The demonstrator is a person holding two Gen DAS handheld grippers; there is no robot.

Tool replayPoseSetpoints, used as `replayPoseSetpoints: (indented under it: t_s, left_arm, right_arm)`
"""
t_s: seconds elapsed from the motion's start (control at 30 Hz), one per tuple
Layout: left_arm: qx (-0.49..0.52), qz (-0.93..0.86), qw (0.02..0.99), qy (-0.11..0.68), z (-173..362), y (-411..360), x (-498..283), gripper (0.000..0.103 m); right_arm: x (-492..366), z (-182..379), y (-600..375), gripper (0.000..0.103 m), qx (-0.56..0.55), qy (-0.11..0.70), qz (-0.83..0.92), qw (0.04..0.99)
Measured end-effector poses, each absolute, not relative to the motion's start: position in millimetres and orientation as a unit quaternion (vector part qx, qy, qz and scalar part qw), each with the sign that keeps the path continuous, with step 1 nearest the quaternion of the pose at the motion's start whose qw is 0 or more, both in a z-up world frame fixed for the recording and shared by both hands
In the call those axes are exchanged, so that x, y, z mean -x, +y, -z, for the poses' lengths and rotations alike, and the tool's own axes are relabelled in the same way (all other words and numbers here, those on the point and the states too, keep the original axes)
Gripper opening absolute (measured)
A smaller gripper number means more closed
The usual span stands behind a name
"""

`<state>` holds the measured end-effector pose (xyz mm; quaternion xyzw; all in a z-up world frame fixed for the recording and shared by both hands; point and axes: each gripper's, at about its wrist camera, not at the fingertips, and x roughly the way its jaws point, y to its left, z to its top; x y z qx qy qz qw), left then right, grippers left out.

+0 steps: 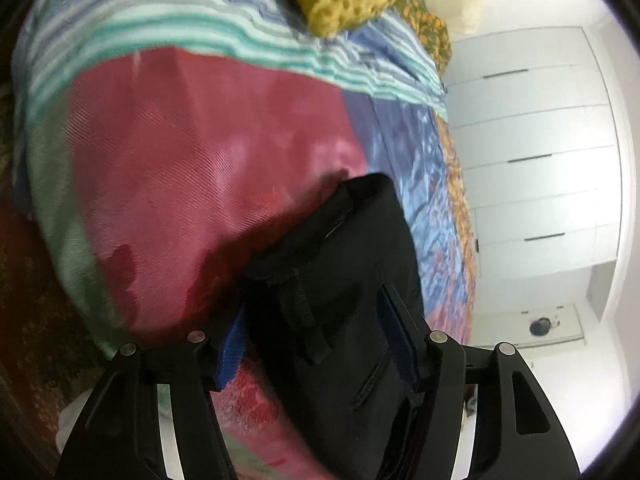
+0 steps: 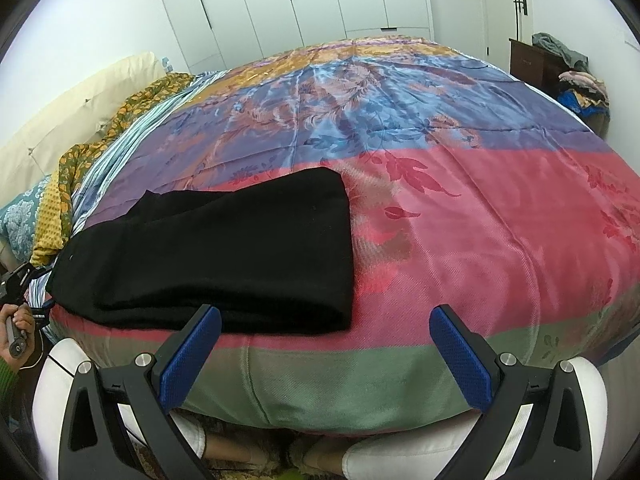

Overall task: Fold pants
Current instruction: 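Grasp the trouser leg end with the left tool and lift it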

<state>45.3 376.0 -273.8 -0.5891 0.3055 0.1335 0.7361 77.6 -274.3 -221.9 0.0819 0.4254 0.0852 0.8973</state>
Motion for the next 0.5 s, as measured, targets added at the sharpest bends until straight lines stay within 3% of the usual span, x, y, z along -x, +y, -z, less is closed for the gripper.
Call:
replayPoseSetpoints:
  t_s: [0.17,0.23,0.33,0.5]
  left_arm:
    - [0.611,-0.126,0.726,0.29,283,381,-50,0.058]
    - [0.604,-0.13,0.731,0.29,281,381,-48,0.041]
    - [0.603,-0.125,0.734,0.286,283,381,-41,0.027]
    - [0.575,-0.148,0.752,0.286,259,370,-40,0.022]
  right_arm:
    - [-77,222,-271,0.103,-0.077,0.426,-0.089,0.897]
    - [-77,222,-272,0.103,-0.077,0.426,-0.088,0.897]
    - [-78,223,-273,0.103,-0.08,0.429,-0.087,0.895]
    - [-78,224,-273,0.103,-0.08,0.429,-0.088,0.895]
